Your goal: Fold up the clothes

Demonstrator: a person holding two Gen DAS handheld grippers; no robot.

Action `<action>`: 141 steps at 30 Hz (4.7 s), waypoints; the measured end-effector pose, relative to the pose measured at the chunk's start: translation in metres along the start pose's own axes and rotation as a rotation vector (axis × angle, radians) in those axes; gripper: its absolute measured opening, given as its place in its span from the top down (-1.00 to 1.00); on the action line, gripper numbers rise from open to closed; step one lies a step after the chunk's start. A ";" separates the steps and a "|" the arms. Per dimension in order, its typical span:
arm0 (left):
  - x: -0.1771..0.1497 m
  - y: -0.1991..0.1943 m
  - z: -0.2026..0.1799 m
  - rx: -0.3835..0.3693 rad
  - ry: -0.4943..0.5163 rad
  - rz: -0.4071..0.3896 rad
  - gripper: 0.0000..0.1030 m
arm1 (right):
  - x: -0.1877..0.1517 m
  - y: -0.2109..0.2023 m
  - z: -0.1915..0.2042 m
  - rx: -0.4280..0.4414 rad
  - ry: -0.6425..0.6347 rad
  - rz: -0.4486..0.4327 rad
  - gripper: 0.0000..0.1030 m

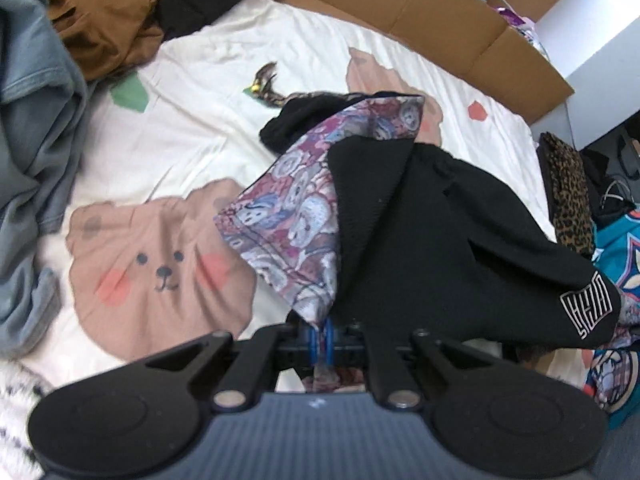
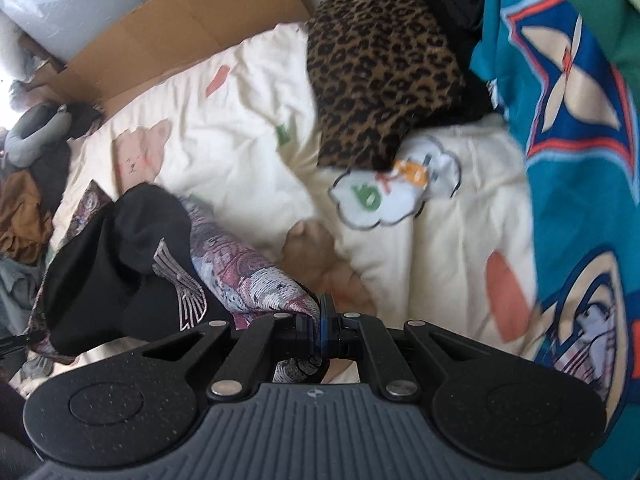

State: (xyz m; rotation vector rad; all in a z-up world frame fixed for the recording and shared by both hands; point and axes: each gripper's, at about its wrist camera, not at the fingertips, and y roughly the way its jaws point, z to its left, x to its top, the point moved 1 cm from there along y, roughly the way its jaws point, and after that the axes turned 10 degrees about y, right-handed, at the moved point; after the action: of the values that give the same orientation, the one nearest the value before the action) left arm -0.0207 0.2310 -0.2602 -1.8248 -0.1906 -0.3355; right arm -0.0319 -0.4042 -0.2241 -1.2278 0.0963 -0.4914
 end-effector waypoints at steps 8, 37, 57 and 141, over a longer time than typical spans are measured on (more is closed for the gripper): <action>-0.035 -0.010 0.020 0.040 -0.024 0.079 0.91 | -0.007 0.007 0.007 0.037 0.004 0.008 0.40; -0.020 -0.028 0.068 0.167 -0.170 0.119 0.21 | 0.034 0.137 0.101 0.165 -0.111 0.057 0.37; 0.149 0.053 0.042 0.183 -0.157 -0.039 0.12 | 0.070 0.206 0.184 0.230 -0.278 0.074 0.35; 0.086 0.113 0.106 0.134 0.084 0.230 0.92 | 0.047 0.292 0.286 0.096 -0.629 0.205 -0.02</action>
State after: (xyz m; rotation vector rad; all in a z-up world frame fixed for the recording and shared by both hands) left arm 0.1078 0.2981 -0.3618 -1.6766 0.0546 -0.2307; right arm 0.1945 -0.1002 -0.3844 -1.2130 -0.3306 0.0808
